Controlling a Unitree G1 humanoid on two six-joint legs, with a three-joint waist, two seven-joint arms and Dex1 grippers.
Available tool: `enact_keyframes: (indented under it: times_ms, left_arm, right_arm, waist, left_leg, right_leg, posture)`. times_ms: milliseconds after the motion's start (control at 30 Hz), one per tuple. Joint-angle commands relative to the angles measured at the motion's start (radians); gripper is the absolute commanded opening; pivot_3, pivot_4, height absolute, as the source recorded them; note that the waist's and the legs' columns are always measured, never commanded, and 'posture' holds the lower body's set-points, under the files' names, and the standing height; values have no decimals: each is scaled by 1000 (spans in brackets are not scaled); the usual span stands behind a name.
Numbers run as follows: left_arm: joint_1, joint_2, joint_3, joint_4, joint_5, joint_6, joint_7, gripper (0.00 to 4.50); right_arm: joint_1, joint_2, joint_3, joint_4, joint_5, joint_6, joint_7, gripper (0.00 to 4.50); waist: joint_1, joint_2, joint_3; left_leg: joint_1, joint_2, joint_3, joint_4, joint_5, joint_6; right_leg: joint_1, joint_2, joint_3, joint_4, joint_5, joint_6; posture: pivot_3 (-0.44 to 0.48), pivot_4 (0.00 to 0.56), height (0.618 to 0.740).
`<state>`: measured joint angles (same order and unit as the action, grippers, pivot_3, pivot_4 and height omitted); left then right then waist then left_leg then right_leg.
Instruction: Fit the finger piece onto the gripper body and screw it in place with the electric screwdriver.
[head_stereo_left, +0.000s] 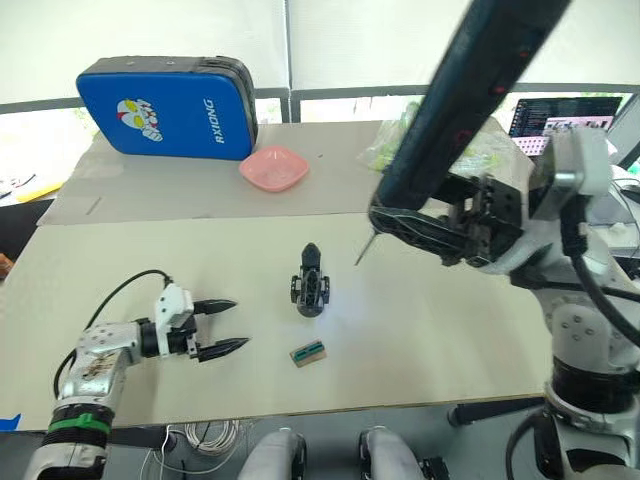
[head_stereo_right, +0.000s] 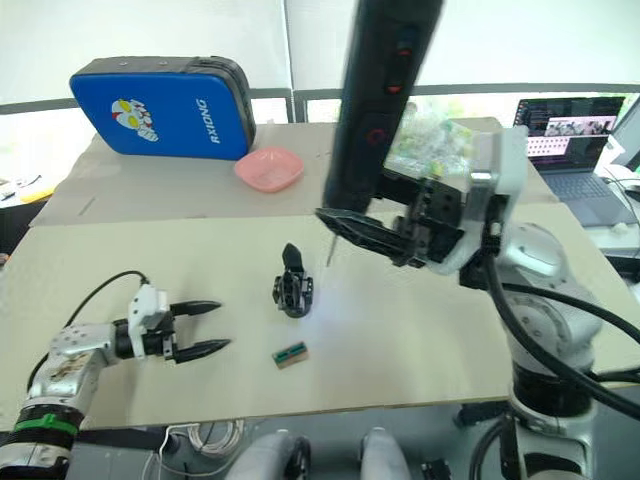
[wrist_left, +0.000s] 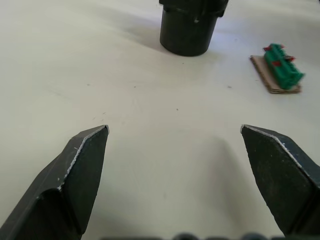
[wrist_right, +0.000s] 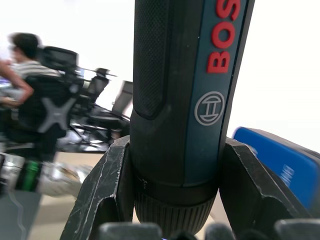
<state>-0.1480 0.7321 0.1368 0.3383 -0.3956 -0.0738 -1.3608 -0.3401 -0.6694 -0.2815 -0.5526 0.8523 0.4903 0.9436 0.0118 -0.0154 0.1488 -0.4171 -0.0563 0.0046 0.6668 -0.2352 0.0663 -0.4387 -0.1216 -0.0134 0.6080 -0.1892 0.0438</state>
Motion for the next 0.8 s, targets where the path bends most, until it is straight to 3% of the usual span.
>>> enact_keyframes:
  times_ms: [33, 133, 267, 533, 800]
  left_arm:
    - [42, 93, 94, 17, -25, -48, -57, 4470]
    - [81, 126, 110, -1, -44, -31, -104, 4470]
    - [94, 98, 89, -113, -73, 28, -86, 4470]
    - [97, 10, -80, -416, -46, 139, -2, 4470]
    - [26, -122, -301, -467, 86, 188, 131, 4470]
  right_arm:
    - [140, -56, -200, -12, 5, -39, 27, 1958]
    - [238, -63, -273, 6, 1, -65, 28, 1958]
    - [255, -37, -226, -54, 15, -83, 10, 1958]
    - [115, 66, 44, -182, 30, -68, -81, 1958]
    - [25, 198, 346, -83, -131, -129, -37, 1958]
  waist:
    - [1, 0, 1]
    - [2, 4, 3]
    - [-1, 4, 4]
    - [-2, 4, 5]
    - [1, 2, 6]
  left_leg:
    - [-1, 0, 1, 0, -1, 1]
    - [-4, -3, 3, 2, -1, 1]
    - [-3, -1, 3, 2, -1, 1]
    - [-3, 0, 3, 3, 4, 7]
    - [-3, -1, 3, 7, 4, 8]
  right_leg:
    - [1, 0, 1, 0, 0, 0]
    - [-1, -4, 1, 0, 1, 1]
    - [0, -4, -1, 1, 1, 2]
    - [0, -1, -1, 2, 1, 2]
    - [1, 1, -3, 3, 1, 2]
  posture:
    - [0, 150, 740]
    - [0, 150, 740]
    - [0, 150, 740]
    - [0, 150, 740]
    - [0, 150, 740]
